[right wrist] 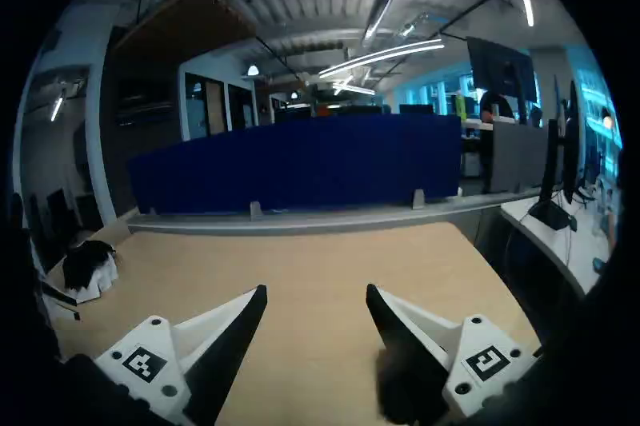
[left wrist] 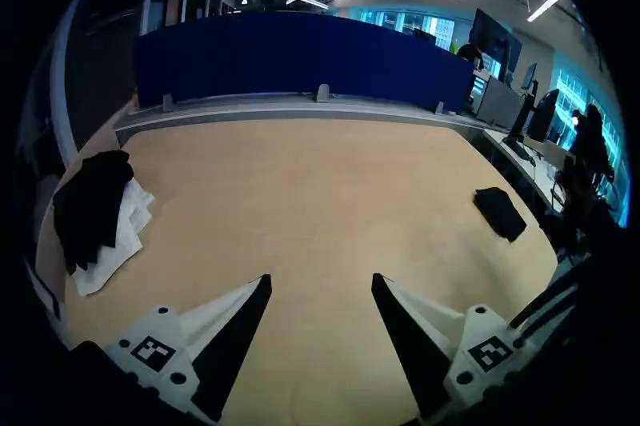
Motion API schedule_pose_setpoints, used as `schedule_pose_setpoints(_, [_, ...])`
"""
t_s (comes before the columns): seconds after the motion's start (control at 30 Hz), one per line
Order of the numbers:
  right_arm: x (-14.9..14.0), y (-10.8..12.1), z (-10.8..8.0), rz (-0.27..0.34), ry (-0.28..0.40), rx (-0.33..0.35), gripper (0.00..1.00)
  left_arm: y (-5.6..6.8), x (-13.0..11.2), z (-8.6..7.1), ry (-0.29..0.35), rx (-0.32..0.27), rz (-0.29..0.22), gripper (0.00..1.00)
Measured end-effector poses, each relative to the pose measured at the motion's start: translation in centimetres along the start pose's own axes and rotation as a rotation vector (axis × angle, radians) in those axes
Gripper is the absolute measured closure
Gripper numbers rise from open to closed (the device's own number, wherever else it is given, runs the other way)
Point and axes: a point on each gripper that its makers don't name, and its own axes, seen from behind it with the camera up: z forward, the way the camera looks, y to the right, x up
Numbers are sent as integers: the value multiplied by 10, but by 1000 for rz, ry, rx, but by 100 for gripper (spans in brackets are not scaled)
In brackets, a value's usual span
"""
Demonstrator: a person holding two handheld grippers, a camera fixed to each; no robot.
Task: Fold towel
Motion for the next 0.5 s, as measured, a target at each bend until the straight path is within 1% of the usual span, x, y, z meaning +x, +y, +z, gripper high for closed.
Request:
schedule_pose_setpoints(0.17, [23,-41,-1,-24,86,7,4,-8,15,-1,50,7,-7,7])
schedule_pose_setpoints(0.27, [30,-60,-2,-47,118,9,4,-13,25,-1,89,13,-12,7])
schedule_pose_setpoints(0.37, [34,-70,-2,-53,149,-9,4,-19,36,0,133,20,-21,7])
schedule_pose_setpoints(0.5, [32,-78,0,-47,160,-21,4,-24,53,-1,200,25,-32,7])
